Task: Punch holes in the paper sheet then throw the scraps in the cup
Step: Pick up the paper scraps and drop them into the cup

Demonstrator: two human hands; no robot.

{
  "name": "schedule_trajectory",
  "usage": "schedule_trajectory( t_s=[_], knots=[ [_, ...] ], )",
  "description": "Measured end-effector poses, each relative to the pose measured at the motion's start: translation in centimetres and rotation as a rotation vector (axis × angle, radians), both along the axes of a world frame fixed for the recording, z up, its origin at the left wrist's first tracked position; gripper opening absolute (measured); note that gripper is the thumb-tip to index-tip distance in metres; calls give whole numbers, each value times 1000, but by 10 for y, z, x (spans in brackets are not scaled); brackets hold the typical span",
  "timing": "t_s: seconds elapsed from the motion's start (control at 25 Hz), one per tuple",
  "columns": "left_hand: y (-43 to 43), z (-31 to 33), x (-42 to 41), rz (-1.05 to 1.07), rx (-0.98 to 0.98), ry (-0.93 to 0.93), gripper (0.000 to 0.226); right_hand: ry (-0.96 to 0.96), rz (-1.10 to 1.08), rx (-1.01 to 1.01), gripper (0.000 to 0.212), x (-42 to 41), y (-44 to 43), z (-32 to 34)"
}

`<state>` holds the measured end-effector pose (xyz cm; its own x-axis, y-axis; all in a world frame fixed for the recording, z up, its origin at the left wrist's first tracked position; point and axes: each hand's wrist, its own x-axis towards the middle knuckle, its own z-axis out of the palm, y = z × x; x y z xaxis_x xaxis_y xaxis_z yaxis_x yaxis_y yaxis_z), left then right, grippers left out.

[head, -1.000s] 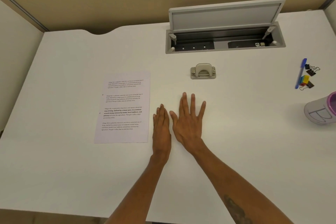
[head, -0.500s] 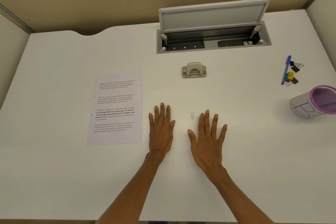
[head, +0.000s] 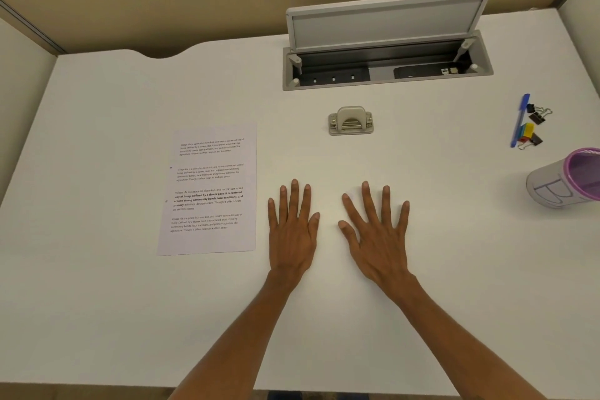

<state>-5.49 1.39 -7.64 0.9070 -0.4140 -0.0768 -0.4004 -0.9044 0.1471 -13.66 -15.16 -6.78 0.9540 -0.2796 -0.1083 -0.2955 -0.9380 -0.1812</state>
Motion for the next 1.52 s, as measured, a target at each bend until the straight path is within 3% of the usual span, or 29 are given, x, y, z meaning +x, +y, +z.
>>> schedule_trajectory(
  t_s=[0.12,0.24,0.48,0.84,0.92,1.04,1.16,1.36,1.52],
  knots=[
    [1,-1,-1,-3,-2,-3,59,-103,-20,217,57,-1,-5,6],
    [0,-2,-1,8,-15,-2,59,-316,-286,527,39,-5,-14,14],
    [1,-4,0,2,-18,-13,59,-367,-406,718,17,33,-6,26],
    [0,-4,0,-12,-17,-27,58,-392,-292,649,23,48,-7,24],
    [0,-5,0,-11,-6,-36,57,-394,-249,553,27,46,-15,23],
    [0,-6,1,-12,-12,-28,58,-222,-90,534,41,49,-23,17],
    [1,-6,0,-12,-19,-32,58,-100,-84,598,34,51,-19,20],
    [1,-5,0,-10,-25,-28,58,-138,-110,709,34,33,-14,18],
    [1,-6,0,-9,-25,-22,58,-410,-294,638,31,32,-25,20]
  ],
)
